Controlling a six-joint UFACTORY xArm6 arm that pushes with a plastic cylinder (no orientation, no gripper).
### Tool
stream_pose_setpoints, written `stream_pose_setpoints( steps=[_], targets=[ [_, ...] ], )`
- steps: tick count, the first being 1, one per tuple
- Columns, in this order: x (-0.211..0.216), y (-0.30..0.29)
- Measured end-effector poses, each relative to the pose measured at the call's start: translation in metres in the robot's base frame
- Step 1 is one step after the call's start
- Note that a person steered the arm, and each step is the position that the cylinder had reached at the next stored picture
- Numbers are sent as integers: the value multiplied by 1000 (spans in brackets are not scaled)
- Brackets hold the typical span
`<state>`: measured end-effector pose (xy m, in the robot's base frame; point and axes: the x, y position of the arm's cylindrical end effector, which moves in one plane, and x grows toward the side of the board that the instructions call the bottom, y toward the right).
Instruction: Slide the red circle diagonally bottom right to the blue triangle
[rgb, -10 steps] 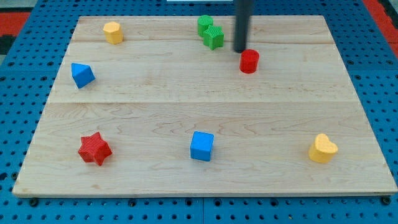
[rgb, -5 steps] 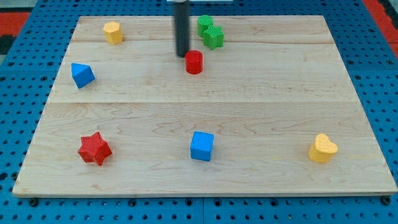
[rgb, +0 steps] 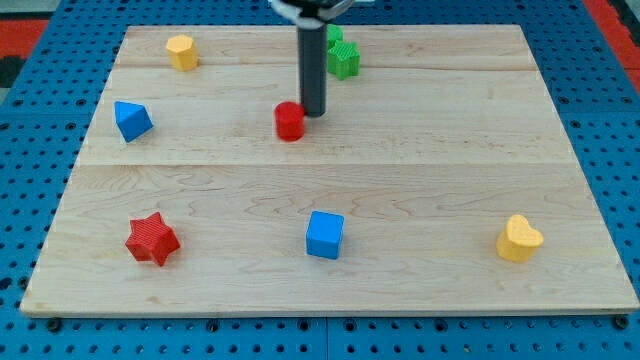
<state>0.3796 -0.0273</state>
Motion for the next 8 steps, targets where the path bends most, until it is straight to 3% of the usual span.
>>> stream_pose_setpoints(
  steps=[1, 2, 3, 4, 5, 7, 8],
  targets=[
    [40, -49],
    [35, -54],
    [36, -108],
    [84, -126],
    [96, -126],
    [110, -32],
    [189, -27]
  ],
)
